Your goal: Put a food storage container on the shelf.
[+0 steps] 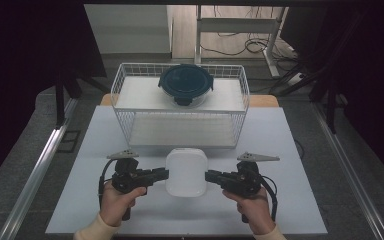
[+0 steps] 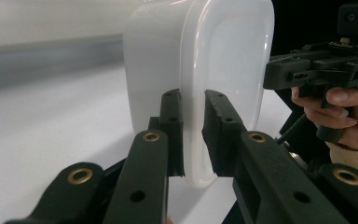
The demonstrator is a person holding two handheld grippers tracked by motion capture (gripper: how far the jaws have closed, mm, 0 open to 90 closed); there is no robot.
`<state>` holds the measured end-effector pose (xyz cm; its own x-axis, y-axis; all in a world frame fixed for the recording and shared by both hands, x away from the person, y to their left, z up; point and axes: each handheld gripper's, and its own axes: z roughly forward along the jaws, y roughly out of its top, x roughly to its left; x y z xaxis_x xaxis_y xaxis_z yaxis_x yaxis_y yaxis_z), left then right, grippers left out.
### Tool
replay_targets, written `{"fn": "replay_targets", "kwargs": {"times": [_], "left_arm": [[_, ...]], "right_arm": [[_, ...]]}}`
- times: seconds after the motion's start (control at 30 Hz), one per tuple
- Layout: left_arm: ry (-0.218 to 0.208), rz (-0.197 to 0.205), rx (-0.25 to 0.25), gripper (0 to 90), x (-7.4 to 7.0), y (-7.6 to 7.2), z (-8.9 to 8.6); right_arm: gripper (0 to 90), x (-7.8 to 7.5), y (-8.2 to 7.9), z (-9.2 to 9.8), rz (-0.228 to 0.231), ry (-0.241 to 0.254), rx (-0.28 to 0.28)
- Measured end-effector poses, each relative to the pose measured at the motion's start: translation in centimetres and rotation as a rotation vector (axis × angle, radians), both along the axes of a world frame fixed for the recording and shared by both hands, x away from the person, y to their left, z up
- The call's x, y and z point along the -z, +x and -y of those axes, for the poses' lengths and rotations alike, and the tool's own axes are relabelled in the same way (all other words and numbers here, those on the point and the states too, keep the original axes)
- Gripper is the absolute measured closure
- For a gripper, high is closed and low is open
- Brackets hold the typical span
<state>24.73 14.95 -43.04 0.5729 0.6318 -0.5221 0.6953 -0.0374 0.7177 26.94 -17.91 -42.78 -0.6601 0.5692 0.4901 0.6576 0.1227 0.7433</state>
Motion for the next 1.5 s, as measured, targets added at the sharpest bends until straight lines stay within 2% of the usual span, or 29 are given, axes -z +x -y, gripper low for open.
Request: {"fn": "replay_targets", "kwargs": {"times": [0.3,0.77,0.97,1.3,1.5], "left_arm": [[-0.031,0.030,-0.006,78.3,-2.2,0.3,-0.9],[-0.039,0.136,-0.014,78.1,-7.8,1.1,-1.8],[-0.057,0.145,-0.011,78.1,-9.1,1.9,-2.0],[-0.065,0.153,-0.008,77.9,-10.7,2.7,-2.6],[-0.065,0.168,-0.003,77.8,-12.2,3.0,-2.8]], "right_arm": [[80.4,-2.6,0.5,-0.6,0.051,0.024,-0.024],[80.4,-8.6,1.5,-1.6,0.162,0.008,-0.042],[80.4,-10.4,2.1,-1.7,0.183,0.009,-0.045],[80.4,-11.9,2.9,-2.1,0.196,0.017,-0.049],[80.4,-13.3,3.1,-2.3,0.217,0.019,-0.051]]}}
